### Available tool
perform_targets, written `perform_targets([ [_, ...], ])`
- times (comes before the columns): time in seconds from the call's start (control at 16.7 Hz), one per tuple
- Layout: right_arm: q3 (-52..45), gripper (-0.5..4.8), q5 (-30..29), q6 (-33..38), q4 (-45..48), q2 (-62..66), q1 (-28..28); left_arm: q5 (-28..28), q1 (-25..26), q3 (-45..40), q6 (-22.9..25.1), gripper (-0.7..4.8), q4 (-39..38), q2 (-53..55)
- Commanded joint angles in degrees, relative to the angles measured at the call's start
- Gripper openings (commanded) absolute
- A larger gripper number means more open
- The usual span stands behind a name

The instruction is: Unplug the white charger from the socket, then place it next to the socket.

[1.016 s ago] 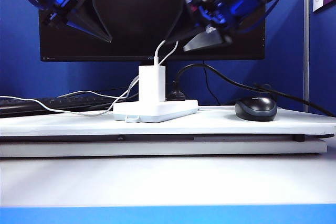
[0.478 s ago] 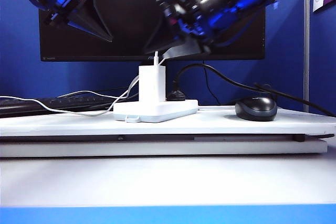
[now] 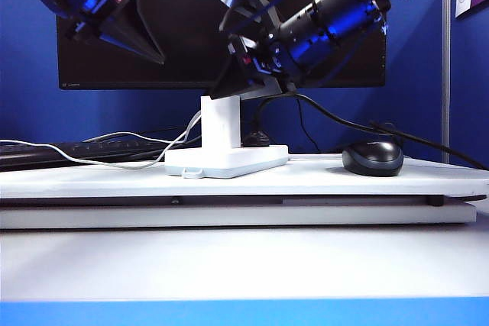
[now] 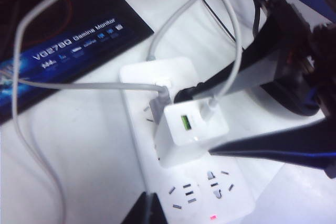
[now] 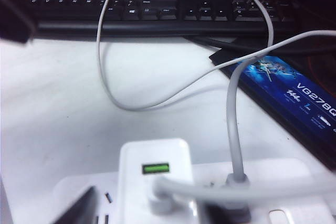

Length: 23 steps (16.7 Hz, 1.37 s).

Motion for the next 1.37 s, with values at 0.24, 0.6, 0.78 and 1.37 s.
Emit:
perform_targets([
  [0.24, 0.26, 2.63, -0.42, 0.09, 0.39, 1.22, 0.48, 4.0, -0.07, 0.26, 0.2, -0.05, 0.33, 3.48],
  [0.6, 0.28, 2.57, 1.05, 0.11, 0.46, 2.45, 0.52, 6.23, -0.11, 0.26, 0.24, -0.05, -0.13, 5.05],
  [0.78, 0.28, 0.77, 1.31, 0.09, 0.7, 2.43, 0.55, 6.14, -0.85, 0.26, 0.24, -0.05, -0.37, 5.05],
  [1.37, 0.31, 0.38, 2.12, 0.04, 1.53, 2.27, 0.79, 0.85, -8.39, 0.26, 1.6, -0.05, -2.34, 9.92],
])
